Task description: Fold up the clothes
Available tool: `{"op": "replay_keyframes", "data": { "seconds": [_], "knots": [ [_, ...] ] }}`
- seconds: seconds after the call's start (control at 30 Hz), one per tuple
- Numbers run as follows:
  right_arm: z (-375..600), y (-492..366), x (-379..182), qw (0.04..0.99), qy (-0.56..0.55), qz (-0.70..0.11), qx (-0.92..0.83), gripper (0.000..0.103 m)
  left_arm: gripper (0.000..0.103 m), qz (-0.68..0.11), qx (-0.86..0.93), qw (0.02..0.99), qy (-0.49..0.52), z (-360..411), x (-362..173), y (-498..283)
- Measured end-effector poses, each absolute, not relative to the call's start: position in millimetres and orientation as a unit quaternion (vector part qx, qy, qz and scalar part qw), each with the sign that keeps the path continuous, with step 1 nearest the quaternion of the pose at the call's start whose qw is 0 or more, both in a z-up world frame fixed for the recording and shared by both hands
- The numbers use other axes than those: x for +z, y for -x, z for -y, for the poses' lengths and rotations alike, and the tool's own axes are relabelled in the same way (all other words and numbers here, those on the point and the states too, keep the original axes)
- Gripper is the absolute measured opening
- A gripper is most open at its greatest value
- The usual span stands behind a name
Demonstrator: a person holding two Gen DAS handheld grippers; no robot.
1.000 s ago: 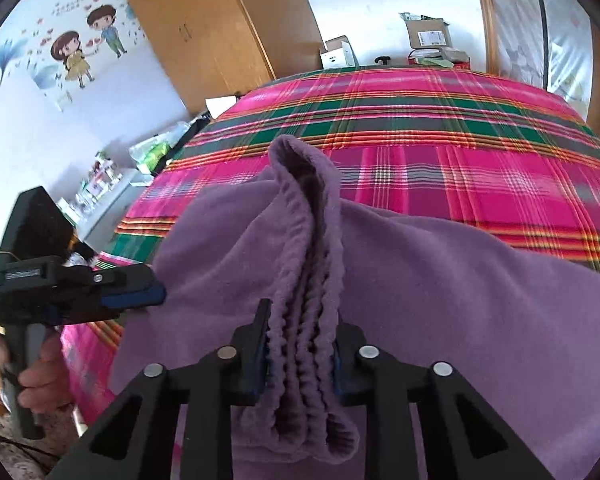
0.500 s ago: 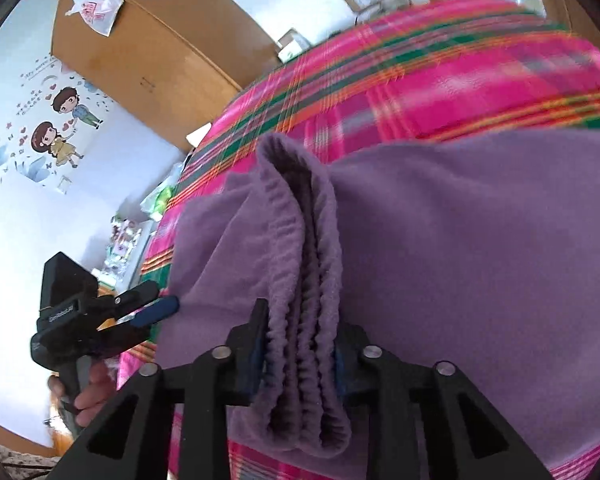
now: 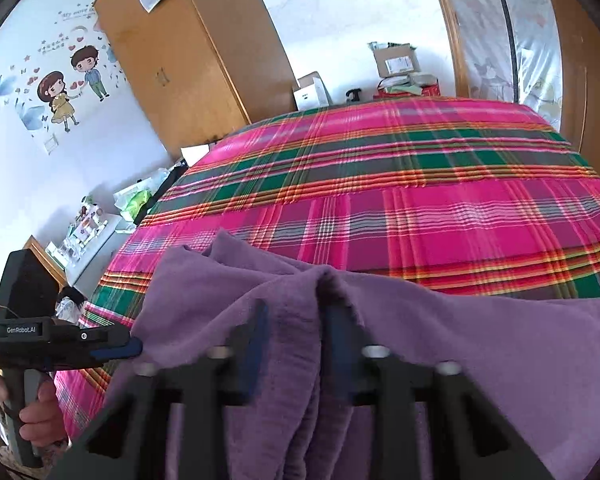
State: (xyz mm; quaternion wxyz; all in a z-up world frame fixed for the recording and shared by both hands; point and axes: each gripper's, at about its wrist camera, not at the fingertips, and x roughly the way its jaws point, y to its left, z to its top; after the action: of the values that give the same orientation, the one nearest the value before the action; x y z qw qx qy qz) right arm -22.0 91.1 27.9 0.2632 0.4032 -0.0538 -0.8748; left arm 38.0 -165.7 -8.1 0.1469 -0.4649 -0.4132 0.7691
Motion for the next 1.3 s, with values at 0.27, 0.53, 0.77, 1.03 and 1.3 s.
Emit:
{"op": "replay_keyframes", "data": {
  "seconds": [0.27,0.53,0.77,1.03,1.3],
  "knots": [
    [-127,20,32,0.242,-0.402,0.116,-0.875,0.005,0.040,0.415,0.766,0.152,0.467,163,-9,-35],
    [-138,13,21,0.243,-0.413,0.161,-0.863,0.013,0.040,0.413,0.768,0.147,0.466,163,-7,-37],
    [-142,-32,22,0.280,-0.427,0.152,-0.846,0.021,0.040,0.411,0.769,0.149,0.466,161,-6,-39],
    [-132,-65,17,0.287,-0.426,0.118,-0.850,0.008,0.040,0.409,0.771,0.149,0.466,161,-2,-47],
    [-143,-69,36,0.286,-0.408,0.130,-0.857,0.006,0.040,0.406,0.772,0.152,0.465,160,-1,-50]
  ]
}}
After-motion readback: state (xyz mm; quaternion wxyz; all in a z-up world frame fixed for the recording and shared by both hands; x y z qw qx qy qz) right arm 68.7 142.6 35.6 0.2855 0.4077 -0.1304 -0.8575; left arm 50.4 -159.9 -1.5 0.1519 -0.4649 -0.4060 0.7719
